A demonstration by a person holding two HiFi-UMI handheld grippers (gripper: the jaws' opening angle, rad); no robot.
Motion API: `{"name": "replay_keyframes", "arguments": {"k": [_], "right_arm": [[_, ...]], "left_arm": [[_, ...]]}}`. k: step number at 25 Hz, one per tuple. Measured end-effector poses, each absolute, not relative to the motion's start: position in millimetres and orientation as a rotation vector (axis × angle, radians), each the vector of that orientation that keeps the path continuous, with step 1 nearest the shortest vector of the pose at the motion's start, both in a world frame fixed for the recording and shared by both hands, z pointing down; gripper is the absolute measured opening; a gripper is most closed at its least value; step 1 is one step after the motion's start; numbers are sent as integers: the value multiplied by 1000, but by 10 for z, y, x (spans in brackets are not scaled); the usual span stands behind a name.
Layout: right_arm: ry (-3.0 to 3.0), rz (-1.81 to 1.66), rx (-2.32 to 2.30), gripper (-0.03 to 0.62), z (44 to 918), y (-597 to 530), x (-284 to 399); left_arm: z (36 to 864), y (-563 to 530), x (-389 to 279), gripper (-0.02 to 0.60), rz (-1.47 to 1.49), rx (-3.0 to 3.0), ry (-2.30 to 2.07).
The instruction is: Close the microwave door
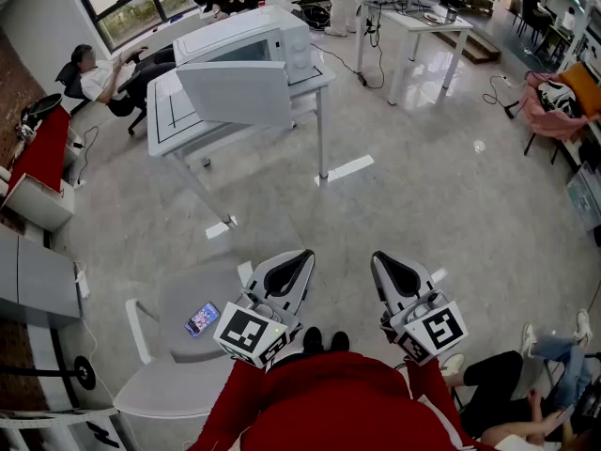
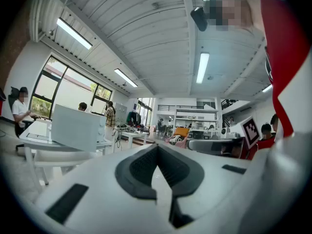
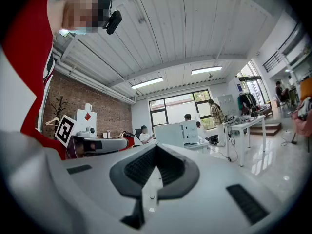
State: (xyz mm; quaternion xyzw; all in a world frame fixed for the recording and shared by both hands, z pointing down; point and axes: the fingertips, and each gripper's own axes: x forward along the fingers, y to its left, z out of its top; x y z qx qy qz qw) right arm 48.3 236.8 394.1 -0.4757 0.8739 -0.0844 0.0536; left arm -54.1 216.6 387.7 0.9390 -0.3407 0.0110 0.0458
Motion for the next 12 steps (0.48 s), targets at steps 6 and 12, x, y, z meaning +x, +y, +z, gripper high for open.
{"name": "replay_keyframes", "arguments": {"k": [6, 12], "right_arm": [[2672, -219, -1444, 9, 3950, 2332, 466], [2680, -206, -1427, 9, 3944, 2340, 473]], "left_arm": [[3898, 2150, -541, 9, 33, 2871, -1037], [3894, 2152, -547, 9, 34, 2866, -1053]]}}
